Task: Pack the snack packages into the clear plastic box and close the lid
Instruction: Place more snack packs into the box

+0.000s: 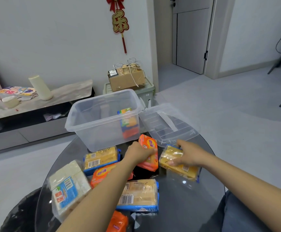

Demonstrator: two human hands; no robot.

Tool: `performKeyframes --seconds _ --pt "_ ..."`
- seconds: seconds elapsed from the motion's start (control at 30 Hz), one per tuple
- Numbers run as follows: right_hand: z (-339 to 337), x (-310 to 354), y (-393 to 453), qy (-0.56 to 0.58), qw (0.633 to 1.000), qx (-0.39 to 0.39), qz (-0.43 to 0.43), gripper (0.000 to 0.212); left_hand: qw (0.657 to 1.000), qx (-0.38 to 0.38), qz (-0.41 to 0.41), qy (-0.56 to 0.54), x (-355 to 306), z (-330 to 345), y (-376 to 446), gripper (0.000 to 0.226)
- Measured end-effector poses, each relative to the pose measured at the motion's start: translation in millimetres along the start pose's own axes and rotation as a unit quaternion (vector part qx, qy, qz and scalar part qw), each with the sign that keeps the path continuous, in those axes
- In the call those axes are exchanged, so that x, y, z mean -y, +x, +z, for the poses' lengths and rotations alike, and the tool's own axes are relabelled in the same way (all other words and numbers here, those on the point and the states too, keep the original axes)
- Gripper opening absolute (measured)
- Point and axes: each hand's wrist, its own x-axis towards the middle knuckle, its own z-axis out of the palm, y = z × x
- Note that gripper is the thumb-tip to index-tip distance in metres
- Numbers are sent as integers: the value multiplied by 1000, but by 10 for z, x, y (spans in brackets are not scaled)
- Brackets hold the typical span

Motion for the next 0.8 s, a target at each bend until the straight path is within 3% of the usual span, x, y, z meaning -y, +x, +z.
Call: performKeyframes --seconds 0.1,0.2,0.4,0.5,0.6,0.73,0.8 --pt "39 -57 -68 115 993 -7 7 42 998 -28 15 -58 14 1 -38 68" --pt "8 -76 -139 299 954 0 27 30 989 -34 24 -141 40 -61 -91 58" --pt "-35 242 -147 580 814 23 -12 22 956 -15 24 -293 114 -285 -238 42" --pt "13 542 -95 608 792 33 -32 10 942 15 37 -334 84 -381 -347 43" --pt "125 811 -60 629 777 13 -28 11 912 68 82 -396 85 -442 -477 52" --pt "251 1064 -73 635 772 -21 -11 20 903 103 106 -404 135 -496 -618 83" --pt "220 1136 -85 632 775 -11 -16 23 905 105 116 -396 156 -555 -635 72"
